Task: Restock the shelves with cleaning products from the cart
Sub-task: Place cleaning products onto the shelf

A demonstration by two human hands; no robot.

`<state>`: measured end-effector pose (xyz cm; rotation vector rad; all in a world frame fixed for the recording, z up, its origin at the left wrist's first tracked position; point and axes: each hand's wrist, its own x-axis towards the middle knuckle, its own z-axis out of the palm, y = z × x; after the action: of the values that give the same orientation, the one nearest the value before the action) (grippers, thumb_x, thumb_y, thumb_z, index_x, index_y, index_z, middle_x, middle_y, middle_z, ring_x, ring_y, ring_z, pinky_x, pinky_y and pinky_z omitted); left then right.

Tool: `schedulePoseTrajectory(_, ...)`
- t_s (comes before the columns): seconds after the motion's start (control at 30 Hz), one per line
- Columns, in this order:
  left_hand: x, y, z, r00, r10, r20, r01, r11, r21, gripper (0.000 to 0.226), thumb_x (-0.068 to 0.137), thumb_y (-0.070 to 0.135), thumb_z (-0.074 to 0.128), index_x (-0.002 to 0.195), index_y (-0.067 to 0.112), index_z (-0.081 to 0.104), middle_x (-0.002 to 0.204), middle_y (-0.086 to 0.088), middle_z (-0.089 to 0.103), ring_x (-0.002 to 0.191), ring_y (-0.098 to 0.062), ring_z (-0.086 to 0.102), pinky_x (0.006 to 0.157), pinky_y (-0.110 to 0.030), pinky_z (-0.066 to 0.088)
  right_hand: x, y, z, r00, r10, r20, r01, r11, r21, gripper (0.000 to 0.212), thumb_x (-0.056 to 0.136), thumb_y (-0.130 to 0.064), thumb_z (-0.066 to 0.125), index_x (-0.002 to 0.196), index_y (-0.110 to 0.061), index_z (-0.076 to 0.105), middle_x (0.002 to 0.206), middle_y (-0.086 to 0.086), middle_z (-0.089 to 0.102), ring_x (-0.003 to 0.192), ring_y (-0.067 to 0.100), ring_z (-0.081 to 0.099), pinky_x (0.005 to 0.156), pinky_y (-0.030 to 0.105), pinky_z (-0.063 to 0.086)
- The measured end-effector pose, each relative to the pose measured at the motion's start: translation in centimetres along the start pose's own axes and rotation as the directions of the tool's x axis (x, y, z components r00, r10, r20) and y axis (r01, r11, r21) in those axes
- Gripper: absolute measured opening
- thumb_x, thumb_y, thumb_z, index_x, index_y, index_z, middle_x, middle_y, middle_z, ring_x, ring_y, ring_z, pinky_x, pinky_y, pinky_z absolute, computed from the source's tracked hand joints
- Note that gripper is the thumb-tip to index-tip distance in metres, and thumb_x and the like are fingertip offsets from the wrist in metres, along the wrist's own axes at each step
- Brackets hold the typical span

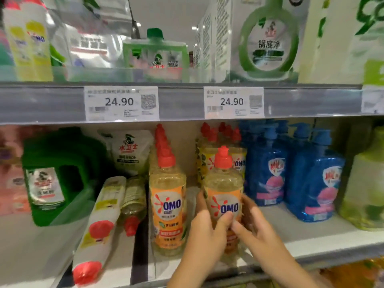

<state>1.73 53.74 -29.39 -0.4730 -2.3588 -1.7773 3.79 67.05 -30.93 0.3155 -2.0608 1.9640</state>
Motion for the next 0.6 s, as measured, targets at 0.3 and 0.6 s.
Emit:
schedulePoseTrajectory(0.3, 4.3, -1.2, 1.6, 0.978, -0.055, -0.202, 0.093, 0.978, 0.186, 0.073, 0.088, 0.013, 0.065, 0.147, 0.012, 0.021, 0.148, -0.008, 0.038, 0.129, -0.014, 0.041, 0.099, -0.006, 0.028, 6.6, 2.3, -0.6, 0.984, 0.066, 0.167, -0.029, 0.977, -0.213, 0.059, 0.087, 0.0, 0.065, 0.121, -0.038, 0.036, 0.118, -0.026, 0.052, 0.098, -0.018, 0.056, 0.078, 0.007, 0.047)
schedulePoseTrajectory(0.6, 6.5, -1.3, 2.2, 0.965, -0.017, -0.263, 0.109, 0.935, 0.338, 0.071, 0.1, 0.015, 0.039, 0.148, 0.005, -0.013, 0.159, -0.01, -0.01, 0.148, -0.021, -0.007, 0.119, -0.03, -0.001, 10.5, 2.4, 0.4, 0.947, -0.08, 0.311, 0.201, 0.902, -0.382, 0.044, 0.097, -0.002, 0.048, 0.138, -0.009, 0.034, 0.125, 0.003, 0.061, 0.114, 0.01, 0.06, 0.085, 0.014, 0.046)
